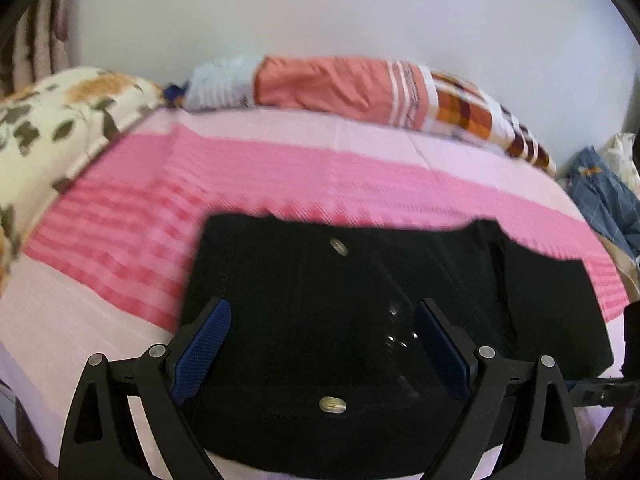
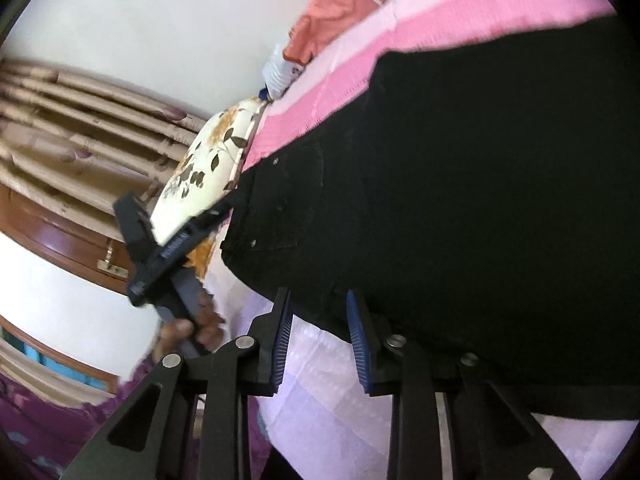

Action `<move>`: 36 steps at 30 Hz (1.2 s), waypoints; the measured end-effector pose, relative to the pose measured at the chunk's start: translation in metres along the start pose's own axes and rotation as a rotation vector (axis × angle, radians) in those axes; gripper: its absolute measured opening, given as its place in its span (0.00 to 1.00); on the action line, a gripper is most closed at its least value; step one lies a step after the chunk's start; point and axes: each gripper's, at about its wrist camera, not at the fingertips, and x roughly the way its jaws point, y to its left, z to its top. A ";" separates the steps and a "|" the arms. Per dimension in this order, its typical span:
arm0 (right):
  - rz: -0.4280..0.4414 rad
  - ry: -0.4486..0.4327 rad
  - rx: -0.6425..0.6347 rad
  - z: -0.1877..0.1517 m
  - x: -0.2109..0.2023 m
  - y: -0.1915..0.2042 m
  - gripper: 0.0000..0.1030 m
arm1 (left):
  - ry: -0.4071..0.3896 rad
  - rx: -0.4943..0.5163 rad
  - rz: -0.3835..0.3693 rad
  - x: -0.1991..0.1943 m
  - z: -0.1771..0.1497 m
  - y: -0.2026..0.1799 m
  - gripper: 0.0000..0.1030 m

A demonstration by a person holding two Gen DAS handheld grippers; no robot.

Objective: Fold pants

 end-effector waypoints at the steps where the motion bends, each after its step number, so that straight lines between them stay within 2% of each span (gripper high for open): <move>1: -0.006 -0.011 -0.009 0.000 -0.001 0.002 0.28 | -0.010 -0.002 -0.010 -0.007 0.006 0.011 0.90; 4: -0.009 -0.015 -0.006 0.001 0.000 0.003 0.28 | 0.030 -0.005 -0.037 -0.008 0.021 0.043 0.90; 7: -0.010 -0.012 0.014 0.000 0.000 -0.001 0.29 | 0.150 -0.038 -0.143 0.008 0.028 0.078 0.90; 9: -0.008 -0.013 0.027 -0.001 -0.003 -0.003 0.31 | 0.210 -0.041 -0.167 0.021 0.029 0.095 0.90; 11: -0.010 -0.014 0.041 -0.001 -0.002 -0.004 0.33 | 0.246 -0.044 -0.203 0.029 0.027 0.104 0.90; 15: -0.020 -0.014 0.061 -0.001 -0.003 -0.005 0.34 | 0.349 -0.077 -0.410 0.047 0.023 0.118 0.90; 23: -0.057 -0.004 0.085 0.000 0.000 -0.005 0.37 | 0.532 0.032 -0.597 0.069 0.026 0.117 0.90; 26: -0.066 0.000 0.095 0.001 0.001 -0.004 0.39 | 0.554 -0.023 -0.646 0.076 0.034 0.132 0.92; 28: -0.074 0.002 0.105 0.001 0.001 -0.005 0.40 | 0.553 -0.016 -0.707 0.079 0.037 0.135 1.00; 32: -0.099 0.006 0.122 0.002 0.003 -0.005 0.40 | 0.557 0.026 -0.752 0.084 0.041 0.133 1.00; 35: -0.121 0.006 0.127 0.003 0.005 -0.003 0.42 | 0.570 -0.008 -0.791 0.088 0.044 0.136 1.00; 36: -0.127 0.006 0.128 0.003 0.006 -0.002 0.44 | 0.598 -0.027 -0.833 0.091 0.043 0.138 1.00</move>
